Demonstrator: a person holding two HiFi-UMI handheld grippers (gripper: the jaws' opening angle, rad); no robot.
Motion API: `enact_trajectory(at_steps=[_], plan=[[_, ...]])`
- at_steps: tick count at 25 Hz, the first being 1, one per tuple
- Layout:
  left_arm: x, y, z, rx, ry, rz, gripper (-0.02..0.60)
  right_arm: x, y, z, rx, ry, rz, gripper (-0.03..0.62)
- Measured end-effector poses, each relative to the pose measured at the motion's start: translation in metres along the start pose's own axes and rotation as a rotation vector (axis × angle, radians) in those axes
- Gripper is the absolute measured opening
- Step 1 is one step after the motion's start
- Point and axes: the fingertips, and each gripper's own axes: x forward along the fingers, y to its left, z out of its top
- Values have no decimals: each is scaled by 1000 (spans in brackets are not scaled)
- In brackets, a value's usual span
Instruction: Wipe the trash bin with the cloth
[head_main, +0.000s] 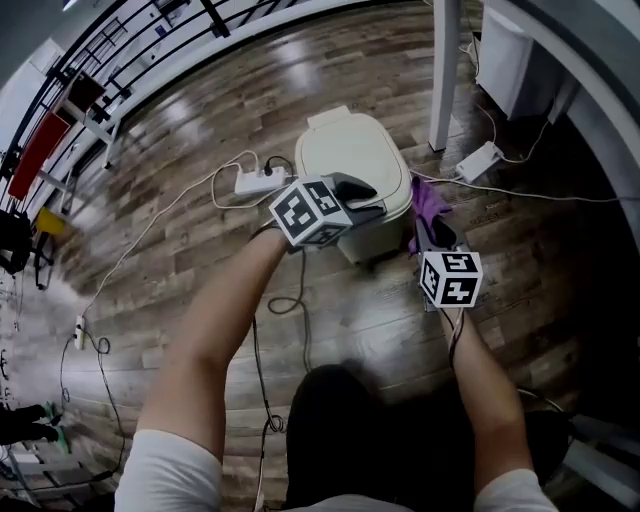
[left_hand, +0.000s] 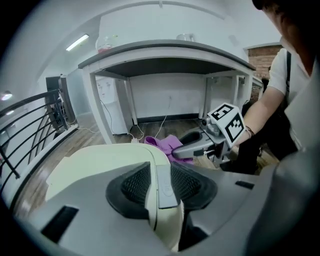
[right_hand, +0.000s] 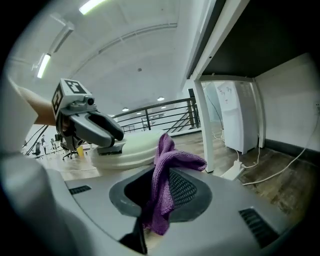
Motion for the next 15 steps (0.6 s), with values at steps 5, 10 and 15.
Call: enact_trajectory(at_steps=[5, 10, 15], plan=[[-3, -3, 0, 10, 16, 15, 127, -2, 20, -20, 28, -5, 23, 78], [-5, 9, 8, -41, 57, 26, 120, -3, 9, -21, -13, -21, 9, 78], [-4, -1, 2, -53, 53, 78, 100, -9, -2, -27, 14, -47, -45, 78]])
